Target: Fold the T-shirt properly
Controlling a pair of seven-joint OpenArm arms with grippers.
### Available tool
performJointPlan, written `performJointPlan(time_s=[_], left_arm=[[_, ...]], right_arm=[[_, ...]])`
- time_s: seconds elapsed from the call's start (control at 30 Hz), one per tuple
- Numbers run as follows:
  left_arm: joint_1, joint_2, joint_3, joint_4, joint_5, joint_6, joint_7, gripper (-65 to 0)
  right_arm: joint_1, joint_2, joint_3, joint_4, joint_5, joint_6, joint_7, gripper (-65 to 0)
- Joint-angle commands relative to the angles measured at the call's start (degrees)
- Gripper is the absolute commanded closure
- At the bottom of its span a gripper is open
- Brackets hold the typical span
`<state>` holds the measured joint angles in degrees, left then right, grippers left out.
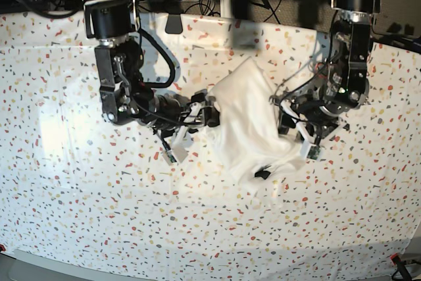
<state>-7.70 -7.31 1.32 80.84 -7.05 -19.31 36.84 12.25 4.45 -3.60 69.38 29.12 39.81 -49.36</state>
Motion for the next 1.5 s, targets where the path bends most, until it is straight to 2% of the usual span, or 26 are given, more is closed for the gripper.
performJointPlan(time_s=[0.0,0.3,0.47,0.57,0.7,0.83,0.93,1.0,1.1,1.23,1.3,1.4,1.47], left_arm=[[-2.3,-0.2,-0.1,1.0,-0.5,-0.1,-1.5,-32.0],[-4.4,-0.2,-0.1,1.0,-0.5,-0.5,-1.4,-32.0],[-4.4,-0.2,-0.1,1.0,-0.6,-0.4,-0.8,-32.0],[-4.5,-0.2,-0.1,1.0,-3.1,-0.4,1.1,-32.0],[-4.8,-0.2,-0.1,2.3,-3.7,-0.4,1.3,-32.0],[-4.8,-0.2,-0.1,6.5,-3.7,-0.4,3.1,-32.0],[-4.7,-0.2,-0.1,10.7,-3.7,-0.4,5.6,-32.0],[-4.3,-0.6,-0.1,13.9,-3.7,-0.4,7.1,-32.0],[-2.2,-2.4,-0.2,19.8,-3.6,-0.4,8.2,-32.0],[3.7,-7.3,-0.2,28.3,-3.7,-0.3,8.1,-32.0],[7.2,-9.9,-0.2,31.9,-3.7,2.2,7.5,-32.0],[11.9,-13.7,-0.2,34.8,-3.7,7.2,6.4,-32.0],[14.5,-15.6,-0.2,35.3,-3.5,8.5,6.5,-32.0]], right_arm=[[-0.3,0.0,-0.2,1.7,0.9,0.2,-3.0,-35.5],[-4.8,0.0,-0.2,10.5,8.8,0.2,-8.7,-35.5],[-4.8,-0.2,-0.2,12.3,18.6,0.2,-14.3,-35.5],[-4.7,-0.2,-0.5,12.3,24.1,0.2,-16.3,-35.5],[-4.3,0.0,-0.1,12.4,23.5,0.2,-16.0,-35.5],[-2.9,0.0,2.0,12.4,23.4,0.2,-11.9,-35.5],[-1.0,0.0,4.0,12.4,22.9,0.2,-12.3,-35.5],[0.3,0.0,5.8,12.4,20.3,0.2,-12.4,-35.5],[1.7,0.0,9.5,12.6,17.7,0.2,-12.6,-35.5],[1.8,0.0,16.0,15.8,17.8,0.2,-15.3,-35.5],[1.8,0.2,19.3,18.8,18.6,0.2,-18.8,-35.5],[0.3,1.9,22.8,24.0,24.7,0.2,-22.8,-35.5],[-1.6,3.8,24.2,27.9,25.9,0.2,-24.2,-35.5]])
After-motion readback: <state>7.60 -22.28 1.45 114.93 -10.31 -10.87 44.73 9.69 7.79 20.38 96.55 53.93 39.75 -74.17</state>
